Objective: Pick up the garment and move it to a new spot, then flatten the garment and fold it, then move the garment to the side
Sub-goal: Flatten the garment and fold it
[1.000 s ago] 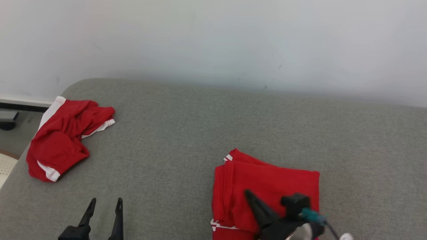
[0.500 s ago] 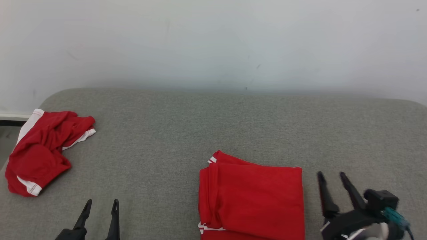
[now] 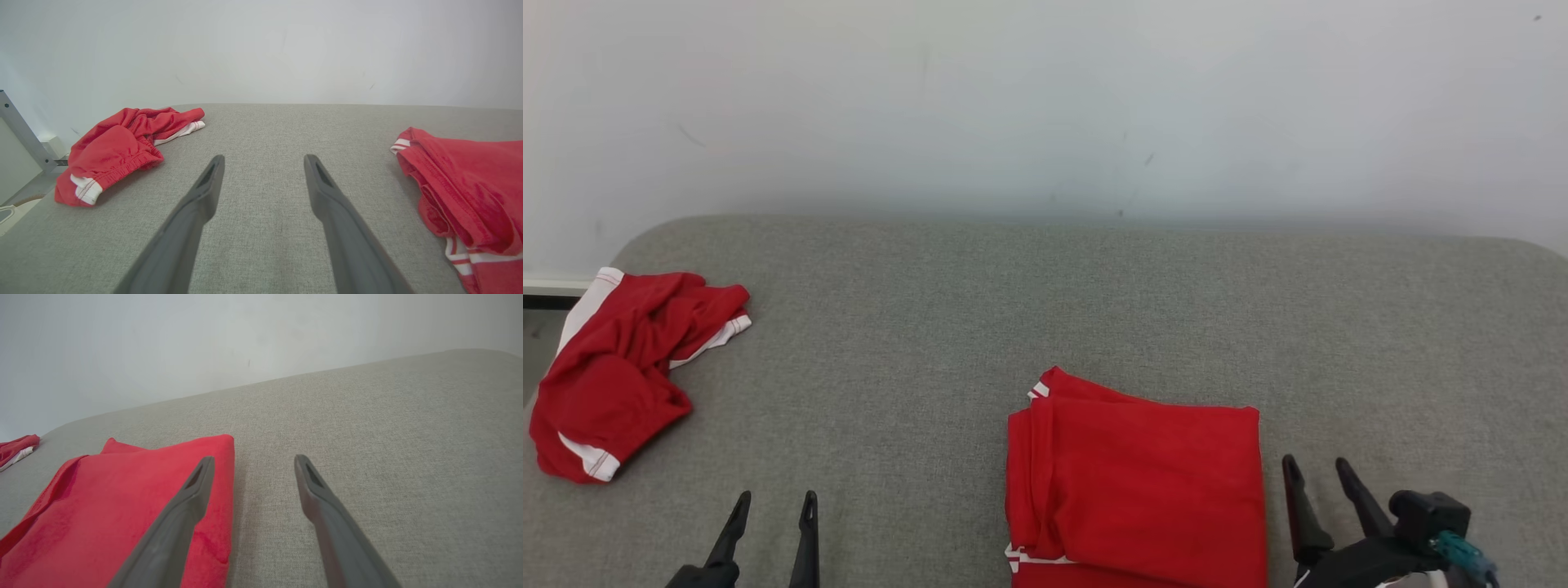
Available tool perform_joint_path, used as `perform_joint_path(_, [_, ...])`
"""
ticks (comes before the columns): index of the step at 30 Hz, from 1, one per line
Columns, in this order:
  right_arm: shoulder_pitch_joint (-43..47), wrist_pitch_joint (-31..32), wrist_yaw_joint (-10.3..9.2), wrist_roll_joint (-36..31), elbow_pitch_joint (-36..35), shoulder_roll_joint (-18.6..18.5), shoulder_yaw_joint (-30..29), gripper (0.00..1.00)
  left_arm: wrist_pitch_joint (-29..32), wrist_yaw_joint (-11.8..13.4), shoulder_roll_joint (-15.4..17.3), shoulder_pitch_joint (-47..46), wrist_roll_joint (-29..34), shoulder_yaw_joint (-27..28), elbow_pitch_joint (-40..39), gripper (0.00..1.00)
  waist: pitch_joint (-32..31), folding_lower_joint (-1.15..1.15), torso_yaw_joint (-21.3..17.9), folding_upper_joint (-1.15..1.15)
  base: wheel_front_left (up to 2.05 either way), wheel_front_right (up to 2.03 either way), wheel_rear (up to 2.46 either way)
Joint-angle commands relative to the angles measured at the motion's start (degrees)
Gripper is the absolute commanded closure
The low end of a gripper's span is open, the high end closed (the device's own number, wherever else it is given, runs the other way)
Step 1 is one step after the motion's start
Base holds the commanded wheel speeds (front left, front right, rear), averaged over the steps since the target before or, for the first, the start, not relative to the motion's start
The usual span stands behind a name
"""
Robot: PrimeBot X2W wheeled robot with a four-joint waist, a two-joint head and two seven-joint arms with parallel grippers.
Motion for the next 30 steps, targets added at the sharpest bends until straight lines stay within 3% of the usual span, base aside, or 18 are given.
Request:
perform_joint_path(1, [-0.6, 0.0, -0.14, 0.8, 1.7, 0.3, 1.1, 0.00, -0.2, -0.2, -0.3, -0.2, 0.4, 0.1, 0.1, 0.00, 0.1, 0.00, 0.3, 0.00, 0.00, 0.00, 0.00])
perform_joint_path(7, [-1.6, 0.0, -0.14, 1.1, 0.7, 0.2, 0.2, 0.00, -0.2, -0.1, -0.5, -0.3, 0.5, 0.2, -0.2, 0.00, -0.1, 0.00, 0.7, 0.00, 0.00, 0.00, 0.00])
perform_joint_path(22, [14.2, 0.0, -0.14, -8.3, -28.0, 1.7, -9.7, 0.00, -0.2, 1.3, -0.1, 2.4, 1.0, 1.5, -3.2, 0.00, -0.7, 0.00, -2.1, 0.00, 0.00, 0.00, 0.00])
perform_joint_path(30, [18.0, 0.0, -0.14, -11.2, -31.4, 3.0, -10.1, 0.00, -0.2, 2.2, 0.6, 3.1, 2.0, 1.2, -4.2, 0.00, -1.1, 0.00, -3.0, 0.00, 0.00, 0.00, 0.00])
